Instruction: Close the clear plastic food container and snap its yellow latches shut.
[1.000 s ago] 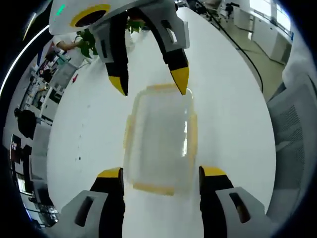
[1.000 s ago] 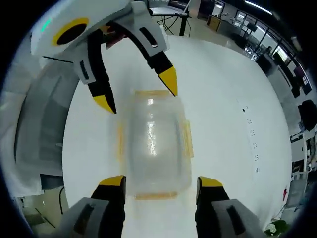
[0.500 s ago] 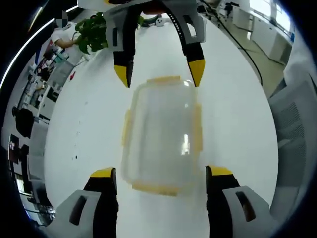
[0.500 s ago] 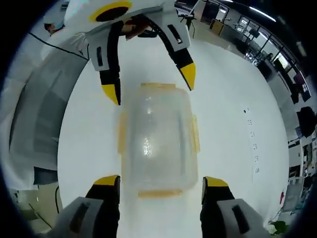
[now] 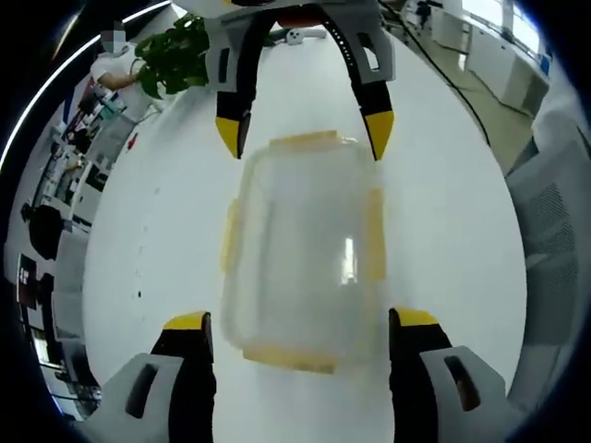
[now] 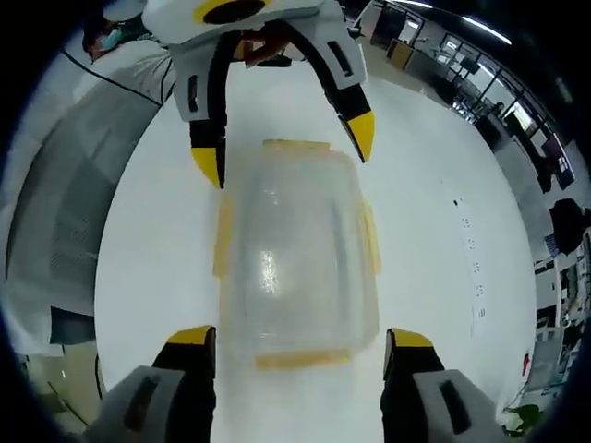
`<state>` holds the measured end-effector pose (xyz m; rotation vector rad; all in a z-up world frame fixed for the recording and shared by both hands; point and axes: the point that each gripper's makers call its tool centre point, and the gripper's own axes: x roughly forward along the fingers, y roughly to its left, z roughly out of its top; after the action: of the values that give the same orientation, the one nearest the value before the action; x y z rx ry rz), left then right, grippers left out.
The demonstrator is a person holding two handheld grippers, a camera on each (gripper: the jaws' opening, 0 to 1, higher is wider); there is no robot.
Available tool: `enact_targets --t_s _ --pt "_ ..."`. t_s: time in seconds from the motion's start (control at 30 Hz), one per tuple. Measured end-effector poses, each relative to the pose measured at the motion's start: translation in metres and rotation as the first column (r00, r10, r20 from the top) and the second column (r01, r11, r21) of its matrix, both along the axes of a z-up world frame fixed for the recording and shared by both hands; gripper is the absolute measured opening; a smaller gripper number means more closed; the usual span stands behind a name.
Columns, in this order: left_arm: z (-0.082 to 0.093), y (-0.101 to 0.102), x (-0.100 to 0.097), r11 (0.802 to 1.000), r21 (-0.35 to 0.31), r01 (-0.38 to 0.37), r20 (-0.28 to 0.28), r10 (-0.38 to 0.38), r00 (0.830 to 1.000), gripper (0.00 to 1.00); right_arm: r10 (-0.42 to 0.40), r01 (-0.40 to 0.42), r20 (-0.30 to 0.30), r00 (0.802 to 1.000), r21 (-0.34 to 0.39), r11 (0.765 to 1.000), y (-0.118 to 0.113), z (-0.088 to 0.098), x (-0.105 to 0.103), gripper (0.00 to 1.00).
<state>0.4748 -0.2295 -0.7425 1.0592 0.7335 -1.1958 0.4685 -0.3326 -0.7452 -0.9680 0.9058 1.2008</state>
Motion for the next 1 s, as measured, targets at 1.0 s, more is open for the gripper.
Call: enact_targets --t_s 1.0 --pt "-0.017 -0.004 0.007 1.0 -0.004 -0.012 -0.007 0.012 1.0 0.76 0.028 -0.029 -0.006 1.0 -0.017 0.999 0.002 -0.018 0.0 0.76"
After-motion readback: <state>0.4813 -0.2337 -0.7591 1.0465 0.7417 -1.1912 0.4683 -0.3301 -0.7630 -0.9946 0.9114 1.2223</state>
